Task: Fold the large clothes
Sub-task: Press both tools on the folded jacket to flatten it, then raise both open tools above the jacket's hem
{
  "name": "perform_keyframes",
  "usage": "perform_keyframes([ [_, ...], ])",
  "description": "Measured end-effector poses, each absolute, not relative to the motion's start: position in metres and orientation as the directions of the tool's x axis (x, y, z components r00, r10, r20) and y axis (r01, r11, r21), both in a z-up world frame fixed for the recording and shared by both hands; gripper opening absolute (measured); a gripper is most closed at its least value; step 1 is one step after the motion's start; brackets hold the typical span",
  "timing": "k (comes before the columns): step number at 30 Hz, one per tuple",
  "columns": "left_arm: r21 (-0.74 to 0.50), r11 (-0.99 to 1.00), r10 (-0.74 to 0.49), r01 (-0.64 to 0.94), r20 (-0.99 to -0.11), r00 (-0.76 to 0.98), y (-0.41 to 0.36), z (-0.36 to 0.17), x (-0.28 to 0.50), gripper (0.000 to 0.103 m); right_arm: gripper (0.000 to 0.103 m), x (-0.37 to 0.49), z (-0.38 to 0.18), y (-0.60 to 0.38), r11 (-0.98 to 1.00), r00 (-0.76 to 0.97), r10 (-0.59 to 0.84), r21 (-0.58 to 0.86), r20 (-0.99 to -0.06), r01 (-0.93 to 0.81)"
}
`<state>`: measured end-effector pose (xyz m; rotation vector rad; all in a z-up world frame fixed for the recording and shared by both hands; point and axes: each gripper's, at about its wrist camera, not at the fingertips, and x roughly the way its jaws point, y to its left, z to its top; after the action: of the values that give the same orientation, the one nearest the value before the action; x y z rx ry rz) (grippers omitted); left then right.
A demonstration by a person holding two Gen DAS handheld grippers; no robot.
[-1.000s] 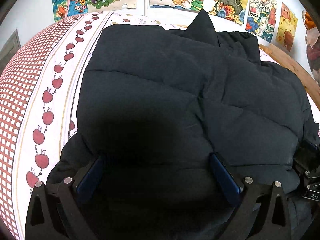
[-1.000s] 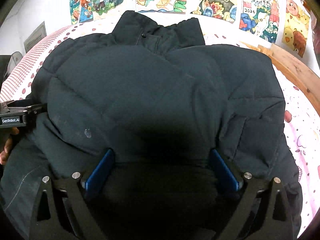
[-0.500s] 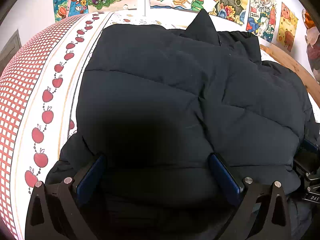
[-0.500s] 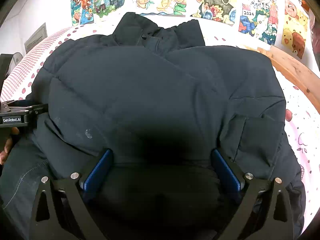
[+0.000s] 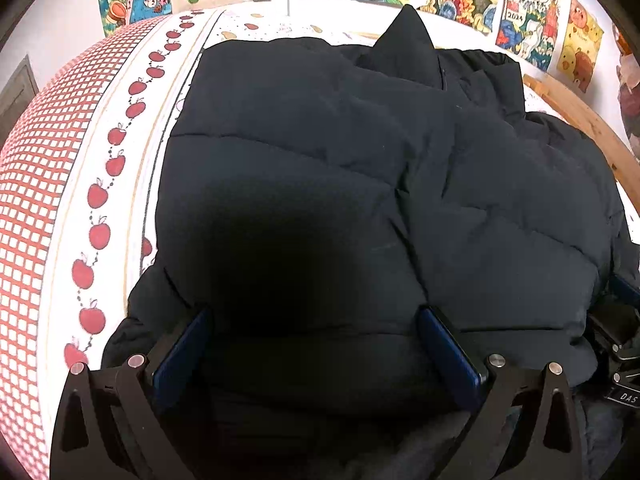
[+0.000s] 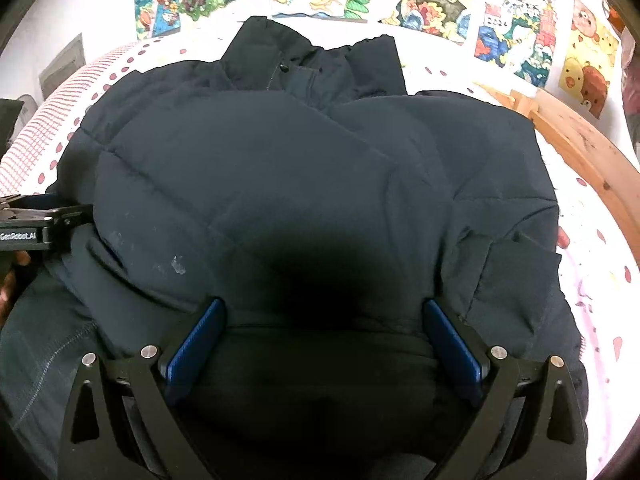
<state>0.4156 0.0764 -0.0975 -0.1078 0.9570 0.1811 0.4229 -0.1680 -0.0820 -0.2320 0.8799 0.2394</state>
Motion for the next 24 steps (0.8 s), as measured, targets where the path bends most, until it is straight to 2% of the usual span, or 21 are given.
perform_keyframes([
  [8, -0.048, 0.988, 0.042, -0.146, -0.829, 0.557, 0.07, -0.057, 0.382, 0.103, 0.098, 0.392, -0.035, -0.177, 0.984, 0.548, 0.057, -0.047, -0.834, -0.173],
  [17, 0.02, 0.994, 0.09, -0.108, -0.707, 0.701, 0.053, 0.044, 0.321, 0.103, 0.098, 0.354, 0.04, -0.187, 0.994, 0.659, 0.065, -0.009, -0.749, -0.109],
  [24, 0.054, 0.98, 0.181, -0.193, -0.645, 0.742, 0.074, 0.099, 0.305, 0.103, 0.098, 0.362, 0.091, -0.185, 0.992, 0.764, 0.076, -0.026, -0.64, -0.12],
])
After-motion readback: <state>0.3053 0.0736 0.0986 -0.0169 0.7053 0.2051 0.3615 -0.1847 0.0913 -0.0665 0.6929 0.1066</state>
